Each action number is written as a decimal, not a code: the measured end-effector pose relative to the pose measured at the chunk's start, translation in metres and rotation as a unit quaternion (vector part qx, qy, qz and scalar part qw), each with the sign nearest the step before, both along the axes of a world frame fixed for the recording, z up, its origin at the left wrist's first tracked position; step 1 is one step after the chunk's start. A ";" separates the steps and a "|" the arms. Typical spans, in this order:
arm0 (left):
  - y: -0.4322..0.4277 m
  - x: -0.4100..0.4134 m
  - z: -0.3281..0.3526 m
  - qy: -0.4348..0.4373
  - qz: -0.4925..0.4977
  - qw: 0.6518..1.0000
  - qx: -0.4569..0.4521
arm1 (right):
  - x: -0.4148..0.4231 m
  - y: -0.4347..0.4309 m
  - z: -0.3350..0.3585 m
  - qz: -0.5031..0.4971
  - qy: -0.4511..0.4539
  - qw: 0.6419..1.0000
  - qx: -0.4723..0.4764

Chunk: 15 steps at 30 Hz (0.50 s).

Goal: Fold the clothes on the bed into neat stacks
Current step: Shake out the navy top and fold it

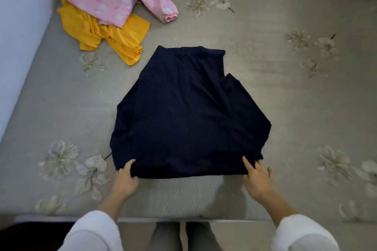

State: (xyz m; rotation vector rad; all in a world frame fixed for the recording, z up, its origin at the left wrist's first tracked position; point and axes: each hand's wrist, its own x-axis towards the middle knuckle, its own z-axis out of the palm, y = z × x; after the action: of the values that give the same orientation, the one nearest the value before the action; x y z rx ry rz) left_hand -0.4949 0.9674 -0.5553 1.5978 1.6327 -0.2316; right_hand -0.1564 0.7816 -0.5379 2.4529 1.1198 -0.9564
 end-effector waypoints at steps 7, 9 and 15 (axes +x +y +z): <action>-0.024 0.014 -0.026 0.076 0.005 0.997 0.001 | -0.004 -0.007 -0.033 -0.023 0.069 0.997 -0.035; -0.031 0.032 -0.035 0.030 -0.057 0.997 0.038 | -0.014 0.005 -0.043 -0.023 0.070 0.996 0.051; -0.051 0.068 -0.062 0.036 -0.191 0.978 -0.075 | -0.060 0.026 -0.078 0.059 0.197 0.978 0.044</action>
State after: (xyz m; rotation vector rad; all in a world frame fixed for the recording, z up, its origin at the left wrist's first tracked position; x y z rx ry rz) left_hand -0.4265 0.9162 -0.6173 1.7913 1.3120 -0.6044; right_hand -0.2161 0.8080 -0.6162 2.2894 1.4412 -1.4229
